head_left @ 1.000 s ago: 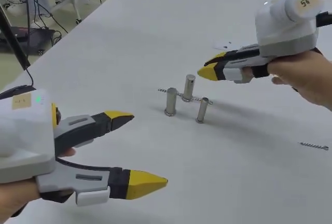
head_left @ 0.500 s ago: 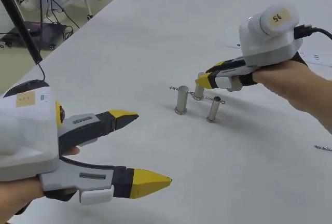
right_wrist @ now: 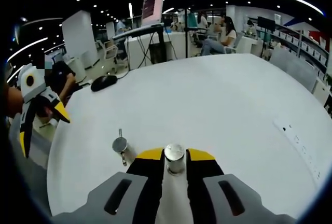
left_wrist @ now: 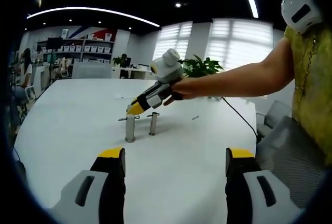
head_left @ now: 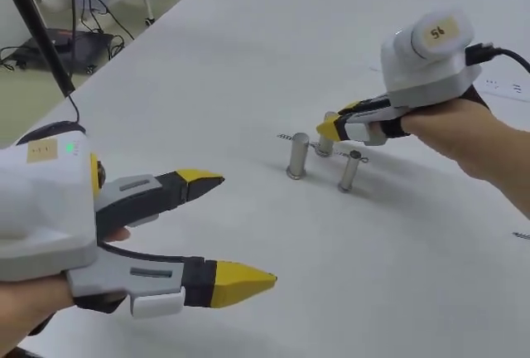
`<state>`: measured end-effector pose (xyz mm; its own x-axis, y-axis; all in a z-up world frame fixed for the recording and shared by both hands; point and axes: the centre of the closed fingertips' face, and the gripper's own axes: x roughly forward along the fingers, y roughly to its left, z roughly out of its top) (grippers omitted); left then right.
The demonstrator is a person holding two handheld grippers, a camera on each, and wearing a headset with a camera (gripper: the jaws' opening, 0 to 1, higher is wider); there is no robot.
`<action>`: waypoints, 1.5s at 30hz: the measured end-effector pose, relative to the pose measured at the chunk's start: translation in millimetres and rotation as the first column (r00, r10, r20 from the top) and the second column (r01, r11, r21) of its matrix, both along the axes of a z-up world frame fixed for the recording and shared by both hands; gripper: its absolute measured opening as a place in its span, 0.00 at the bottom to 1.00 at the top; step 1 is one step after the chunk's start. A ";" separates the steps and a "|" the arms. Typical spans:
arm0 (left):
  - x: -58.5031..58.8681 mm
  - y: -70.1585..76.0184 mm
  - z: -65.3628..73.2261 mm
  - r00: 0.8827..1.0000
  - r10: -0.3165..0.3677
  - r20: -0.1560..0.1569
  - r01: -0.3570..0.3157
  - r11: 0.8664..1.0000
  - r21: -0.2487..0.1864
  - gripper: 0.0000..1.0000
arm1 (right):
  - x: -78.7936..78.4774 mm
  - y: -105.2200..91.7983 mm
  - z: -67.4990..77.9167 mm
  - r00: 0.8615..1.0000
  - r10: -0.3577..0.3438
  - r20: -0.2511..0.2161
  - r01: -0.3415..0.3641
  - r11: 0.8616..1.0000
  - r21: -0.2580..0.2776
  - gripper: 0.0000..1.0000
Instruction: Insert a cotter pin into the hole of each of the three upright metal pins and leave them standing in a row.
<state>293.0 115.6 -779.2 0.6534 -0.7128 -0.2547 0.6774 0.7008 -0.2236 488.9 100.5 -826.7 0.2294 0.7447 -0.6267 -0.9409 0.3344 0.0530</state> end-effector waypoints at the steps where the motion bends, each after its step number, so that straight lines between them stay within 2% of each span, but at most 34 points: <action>1: 0.0 0.2 -0.2 1.000 0.001 0.000 -0.001 1.000 0.001 0.79 | -1.0 0.4 0.0 1.000 0.002 0.002 -0.002 1.000 -0.002 0.17; 8: -0.8 1.6 -0.4 1.000 0.003 -0.001 -0.003 1.000 0.001 0.78 | 2.4 1.2 0.3 0.999 0.017 0.032 -0.016 1.000 -0.014 0.14; 12: -1.2 2.3 -0.7 1.000 0.003 -0.002 -0.003 1.000 0.001 0.77 | 1.6 -0.9 0.8 0.999 0.012 0.033 -0.011 1.000 -0.020 0.12; 13: -1.2 2.6 -0.9 1.000 0.004 -0.003 -0.004 1.000 0.001 0.77 | 3.1 -2.1 1.0 0.999 0.011 0.051 -0.010 1.000 -0.023 0.12; 15: -1.2 2.8 -0.9 1.000 0.005 -0.003 -0.005 1.000 -0.001 0.77 | 3.3 -3.8 0.9 0.999 0.004 0.035 -0.004 1.000 -0.020 0.12; 22: -0.7 0.7 -1.3 1.000 -0.001 -0.006 0.001 1.000 0.001 0.77 | 11.4 -16.0 1.5 0.999 -0.007 0.040 0.008 1.000 -0.028 0.11; 27: 0.9 -1.8 -1.0 1.000 -0.010 -0.007 0.010 1.000 0.006 0.77 | 14.6 -24.9 9.5 0.998 -0.028 0.050 0.028 1.000 -0.012 0.10; 36: 3.1 -10.6 1.7 0.999 -0.035 -0.005 0.035 0.999 0.013 0.77 | 25.6 -62.3 12.2 0.996 -0.073 0.059 0.075 0.997 -0.030 0.10; 42: 3.6 -18.9 5.8 0.998 -0.059 0.000 0.059 0.998 0.018 0.76 | 16.1 -93.1 18.6 0.993 -0.095 0.076 0.098 0.994 -0.044 0.10; 45: 4.2 -23.5 7.9 0.998 -0.070 0.004 0.070 0.997 0.019 0.76 | 6.5 -108.4 21.6 0.992 -0.097 0.083 0.102 0.993 -0.053 0.10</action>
